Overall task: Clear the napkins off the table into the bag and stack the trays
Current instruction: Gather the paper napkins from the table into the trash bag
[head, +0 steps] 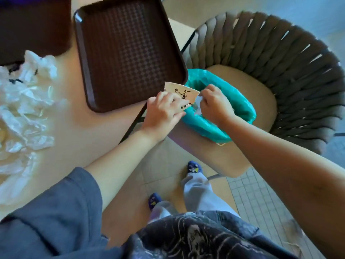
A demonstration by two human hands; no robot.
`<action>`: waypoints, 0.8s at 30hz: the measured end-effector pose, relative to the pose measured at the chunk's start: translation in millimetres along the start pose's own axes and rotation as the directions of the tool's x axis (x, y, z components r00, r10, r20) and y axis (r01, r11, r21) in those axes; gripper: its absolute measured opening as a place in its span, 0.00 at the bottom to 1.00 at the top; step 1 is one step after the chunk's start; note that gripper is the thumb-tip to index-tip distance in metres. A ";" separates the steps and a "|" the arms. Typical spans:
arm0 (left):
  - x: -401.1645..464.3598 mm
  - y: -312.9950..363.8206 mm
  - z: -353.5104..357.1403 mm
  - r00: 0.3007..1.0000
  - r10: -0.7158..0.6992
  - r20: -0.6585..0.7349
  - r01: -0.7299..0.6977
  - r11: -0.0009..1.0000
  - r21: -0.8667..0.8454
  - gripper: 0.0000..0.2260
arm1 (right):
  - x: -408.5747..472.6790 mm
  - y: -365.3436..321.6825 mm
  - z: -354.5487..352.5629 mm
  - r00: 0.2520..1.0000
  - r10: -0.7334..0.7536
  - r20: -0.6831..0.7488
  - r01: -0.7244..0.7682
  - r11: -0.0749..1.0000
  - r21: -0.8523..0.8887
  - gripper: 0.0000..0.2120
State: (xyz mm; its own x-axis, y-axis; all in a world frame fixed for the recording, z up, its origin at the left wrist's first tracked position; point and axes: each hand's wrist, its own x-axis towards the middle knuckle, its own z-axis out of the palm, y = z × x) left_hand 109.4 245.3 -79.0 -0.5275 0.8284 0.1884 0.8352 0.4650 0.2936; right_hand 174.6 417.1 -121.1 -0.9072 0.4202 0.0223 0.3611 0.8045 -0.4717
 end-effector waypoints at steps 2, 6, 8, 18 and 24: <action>22.6 14.2 16.7 0.998 0.065 0.015 -0.065 0.998 -0.009 0.14 | -0.2 29.5 3.1 0.998 0.063 -0.001 -0.063 0.998 -0.011 0.11; 57.9 39.2 49.1 0.982 0.184 0.036 -0.178 0.976 -0.127 0.15 | -2.9 83.8 12.9 0.908 0.320 0.269 -0.301 0.947 -0.113 0.17; 71.8 44.2 65.2 0.978 0.185 0.092 -0.171 0.975 -0.144 0.16 | -7.5 102.2 15.7 0.866 0.339 0.368 -0.311 0.941 -0.134 0.19; 95.1 26.4 112.6 0.940 -0.014 0.340 0.038 0.997 -0.065 0.21 | -7.5 117.3 11.2 0.925 0.198 0.325 -0.122 0.963 -0.240 0.19; 76.3 26.2 96.0 0.971 -0.039 0.235 0.068 0.991 -0.117 0.13 | 10.4 106.5 -5.8 0.983 0.129 0.133 -0.091 0.962 -0.258 0.20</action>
State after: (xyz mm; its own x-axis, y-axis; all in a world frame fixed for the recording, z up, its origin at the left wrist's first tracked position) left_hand 106.0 350.7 -146.9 -0.5086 0.8596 -0.0484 0.7732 0.4808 0.4134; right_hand 204.8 509.6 -166.0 -0.8738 0.4607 -0.1558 0.4856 0.8438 -0.2285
